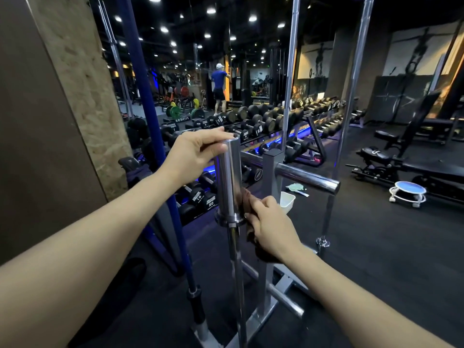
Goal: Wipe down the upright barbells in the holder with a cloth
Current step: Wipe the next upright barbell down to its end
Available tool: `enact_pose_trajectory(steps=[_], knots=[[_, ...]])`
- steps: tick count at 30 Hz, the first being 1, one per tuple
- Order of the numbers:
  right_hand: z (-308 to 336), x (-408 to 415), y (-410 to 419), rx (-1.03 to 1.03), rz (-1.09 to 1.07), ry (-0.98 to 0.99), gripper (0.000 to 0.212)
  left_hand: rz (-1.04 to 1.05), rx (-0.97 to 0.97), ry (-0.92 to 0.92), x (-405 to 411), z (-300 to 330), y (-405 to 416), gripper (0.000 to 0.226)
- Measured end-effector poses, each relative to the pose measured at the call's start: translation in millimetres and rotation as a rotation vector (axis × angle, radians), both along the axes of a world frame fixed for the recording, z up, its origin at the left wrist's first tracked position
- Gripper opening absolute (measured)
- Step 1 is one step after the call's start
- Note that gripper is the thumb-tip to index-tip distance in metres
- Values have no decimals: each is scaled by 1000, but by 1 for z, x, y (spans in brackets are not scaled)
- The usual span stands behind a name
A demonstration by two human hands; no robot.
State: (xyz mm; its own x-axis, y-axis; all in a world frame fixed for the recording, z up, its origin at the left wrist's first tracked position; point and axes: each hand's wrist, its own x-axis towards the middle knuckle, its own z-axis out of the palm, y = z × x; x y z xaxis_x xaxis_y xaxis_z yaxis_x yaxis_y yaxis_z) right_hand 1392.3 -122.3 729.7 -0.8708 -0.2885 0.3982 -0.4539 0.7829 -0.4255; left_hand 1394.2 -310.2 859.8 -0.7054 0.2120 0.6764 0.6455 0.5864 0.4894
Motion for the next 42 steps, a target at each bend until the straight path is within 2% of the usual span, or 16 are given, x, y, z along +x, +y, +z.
enact_pose_trajectory(steps=[4,7,10,14,17,22,27,31,37,39,42], knots=[[14,27,9,196,50,150,39,35,-45,-32,6,4,-4,35],[16,40,0,350,118,306,52,110,-168,-45,13,6,2,31],[22,39,-10,369,113,357,53,171,-194,32,16,5,11,33],[16,27,1,350,152,311,58,220,-48,148,9,0,18,28],[16,17,15,292,93,227,49,218,-26,148,5,4,20,27],[20,-2,17,327,30,157,42,172,18,97,2,7,15,30],[23,-11,11,312,13,93,45,102,22,4,7,12,7,34],[35,-7,9,366,-11,114,43,135,-82,-54,16,23,3,26],[36,14,11,125,133,133,39,543,-224,108,23,15,37,33],[35,10,7,45,129,85,35,536,-165,141,18,12,39,27],[30,-4,4,-44,120,-1,26,418,-98,100,12,14,29,20]])
